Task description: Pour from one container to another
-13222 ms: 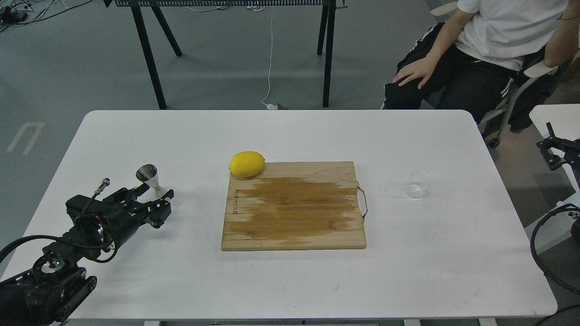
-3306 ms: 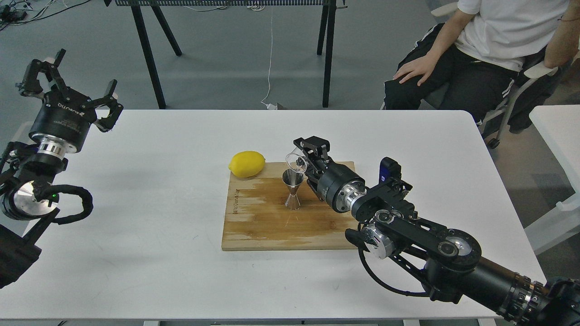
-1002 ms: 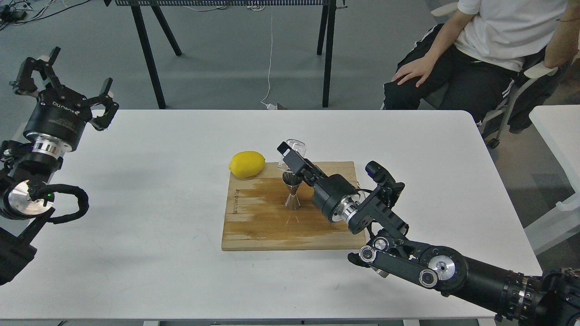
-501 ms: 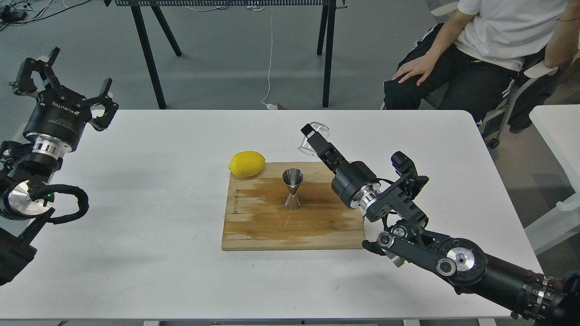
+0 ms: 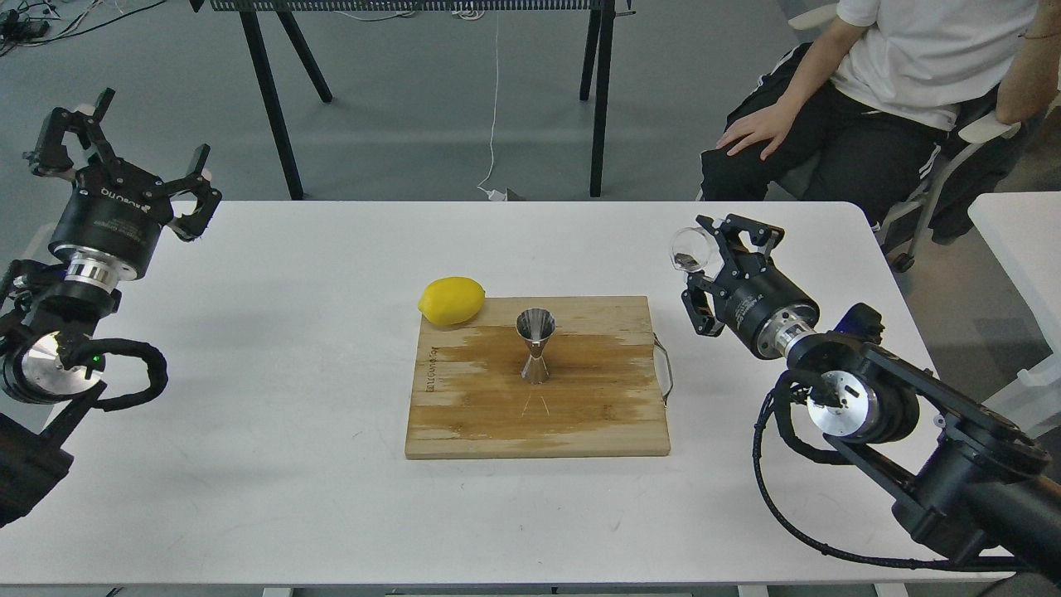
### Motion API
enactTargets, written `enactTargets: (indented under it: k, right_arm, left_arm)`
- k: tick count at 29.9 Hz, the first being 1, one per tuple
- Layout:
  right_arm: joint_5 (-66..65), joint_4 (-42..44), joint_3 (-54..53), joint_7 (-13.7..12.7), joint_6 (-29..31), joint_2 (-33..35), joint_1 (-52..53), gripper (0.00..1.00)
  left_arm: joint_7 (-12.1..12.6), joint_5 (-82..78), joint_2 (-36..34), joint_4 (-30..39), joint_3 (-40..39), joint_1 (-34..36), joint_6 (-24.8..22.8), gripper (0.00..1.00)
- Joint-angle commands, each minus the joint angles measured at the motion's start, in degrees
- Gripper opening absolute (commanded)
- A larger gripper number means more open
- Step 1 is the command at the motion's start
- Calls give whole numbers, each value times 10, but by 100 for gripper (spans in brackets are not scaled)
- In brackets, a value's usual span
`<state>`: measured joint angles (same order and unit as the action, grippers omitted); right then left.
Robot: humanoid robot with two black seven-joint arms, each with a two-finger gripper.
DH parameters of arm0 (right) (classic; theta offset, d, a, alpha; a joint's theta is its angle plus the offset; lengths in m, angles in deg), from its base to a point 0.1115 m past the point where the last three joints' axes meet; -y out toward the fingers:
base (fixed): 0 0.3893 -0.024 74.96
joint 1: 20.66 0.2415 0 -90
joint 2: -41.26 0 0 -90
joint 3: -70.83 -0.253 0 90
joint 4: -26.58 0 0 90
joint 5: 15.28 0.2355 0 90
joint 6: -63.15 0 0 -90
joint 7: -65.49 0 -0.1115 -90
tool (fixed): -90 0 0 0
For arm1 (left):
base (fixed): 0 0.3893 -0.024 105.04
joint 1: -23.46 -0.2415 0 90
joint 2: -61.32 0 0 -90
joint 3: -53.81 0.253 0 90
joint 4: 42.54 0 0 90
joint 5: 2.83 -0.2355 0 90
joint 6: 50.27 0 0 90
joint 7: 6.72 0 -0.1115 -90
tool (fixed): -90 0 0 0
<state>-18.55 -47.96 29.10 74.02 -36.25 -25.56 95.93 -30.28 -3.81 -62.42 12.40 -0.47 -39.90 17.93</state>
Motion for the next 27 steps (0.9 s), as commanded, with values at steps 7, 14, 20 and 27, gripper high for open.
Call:
enactTargets:
  k: [7,14,20,27]
  right_arm:
    - [233,213,-56,-51,190,-9,-37,38]
    - [307,300,-58,-83,264,-31,-45,40]
    - [322,398,-60,-109,357,-94,-48,43]
    - [323,434,-95,-111,346,-120,-49,53]
  left_arm:
    - [2,5,2,-33,-13,2,-4,100]
    - [-2,5,3,-33,-13,1,-19,100]
    - [-1,5,-4,-33,-16,3,-27,100]
    - [0,5,-4,-38,-19,4,-32,100]
